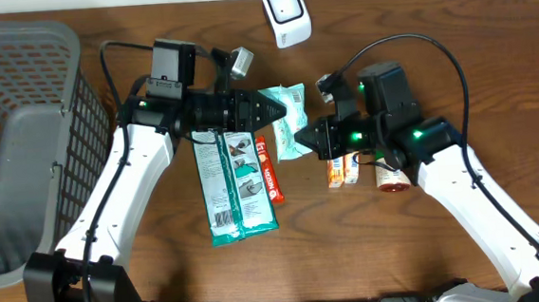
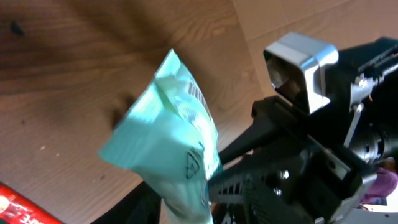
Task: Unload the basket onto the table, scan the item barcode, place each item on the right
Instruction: 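Lift the wipes pack with the right gripper toward the left gripper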
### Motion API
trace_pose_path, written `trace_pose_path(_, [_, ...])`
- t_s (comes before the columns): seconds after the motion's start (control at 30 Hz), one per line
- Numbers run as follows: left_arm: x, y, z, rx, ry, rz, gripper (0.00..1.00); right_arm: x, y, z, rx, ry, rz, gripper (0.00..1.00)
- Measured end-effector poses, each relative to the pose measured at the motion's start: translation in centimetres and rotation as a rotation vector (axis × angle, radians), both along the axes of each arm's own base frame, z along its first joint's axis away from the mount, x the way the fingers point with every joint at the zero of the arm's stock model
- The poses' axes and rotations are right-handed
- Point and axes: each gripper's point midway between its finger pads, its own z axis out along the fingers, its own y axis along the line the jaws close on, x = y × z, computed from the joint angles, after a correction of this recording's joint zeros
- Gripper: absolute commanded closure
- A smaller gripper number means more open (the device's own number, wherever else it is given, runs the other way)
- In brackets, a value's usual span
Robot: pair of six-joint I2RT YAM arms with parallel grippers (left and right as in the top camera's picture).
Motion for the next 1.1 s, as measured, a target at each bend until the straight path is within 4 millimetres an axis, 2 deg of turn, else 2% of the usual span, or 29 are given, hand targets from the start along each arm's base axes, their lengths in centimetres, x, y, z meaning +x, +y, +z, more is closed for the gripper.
trace_pose_path(0.17, [0.2, 0.1, -0.1, 0.01, -0.006, 0.01, 0.58, -0.2, 0.4, 0.0, 0.001, 0.001, 0.008, 0.99])
trace_pose_path(0.27, [0.4, 0.3, -0.4, 0.025, -0.008, 0.023, 0.49, -0.2, 0.6, 0.2, 0.009, -0.009, 0.014, 0.99])
trace_pose_path(0.37, [0.6, 0.3, -0.5, 0.035, -0.012, 0.03, 0.49, 0.0, 1.1, 0.7, 0.027, -0.033, 0.024, 0.99])
trace_pose_path(0.4, [0.6, 0.4, -0.5, 0.037, -0.013, 0.032, 0.5, 0.0, 1.2, 0.8, 0.031, -0.034, 0.022, 0.99])
trace_pose_path(0.53, [0.6, 0.4, -0.6, 0.04, -0.013, 0.034, 0.68, 0.1, 1.3, 0.9, 0.039, -0.028, 0.016, 0.99])
trace_pose_path(0.6, [0.7, 0.4, -0.6, 0.043, -0.014, 0.036, 0.75, 0.0, 1.3, 0.9, 0.04, -0.024, 0.015, 0.93])
trace_pose_path(0.67, [0.7, 0.4, -0.7, 0.047, -0.016, 0.039, 0.79, 0.0, 1.3, 0.9, 0.042, -0.017, 0.01, 0.82])
trace_pose_path(0.7, [0.8, 0.4, -0.7, 0.048, -0.017, 0.04, 0.81, 0.0, 1.3, 0.9, 0.042, -0.016, 0.01, 0.73])
trace_pose_path(0.73, [0.8, 0.5, -0.7, 0.048, -0.016, 0.041, 0.86, -0.1, 1.3, 0.9, 0.044, -0.011, 0.009, 0.6])
trace_pose_path(0.8, [0.8, 0.5, -0.7, 0.05, -0.017, 0.044, 0.89, -0.1, 1.4, 1.0, 0.051, -0.015, 0.02, 0.52])
trace_pose_path(0.87, [0.9, 0.5, -0.7, 0.049, -0.003, 0.055, 0.89, -0.2, 1.4, 1.4, 0.073, -0.019, 0.04, 0.48])
trace_pose_path(0.93, [0.9, 0.6, -0.3, 0.024, 0.012, 0.055, 0.89, -0.3, 1.0, 2.2, 0.133, -0.012, 0.074, 0.48])
trace_pose_path(1.1, [0.8, 1.3, 1.7, -0.097, 0.021, 0.014, 0.89, 0.1, -0.7, 4.0, 0.245, -0.031, 0.125, 0.47])
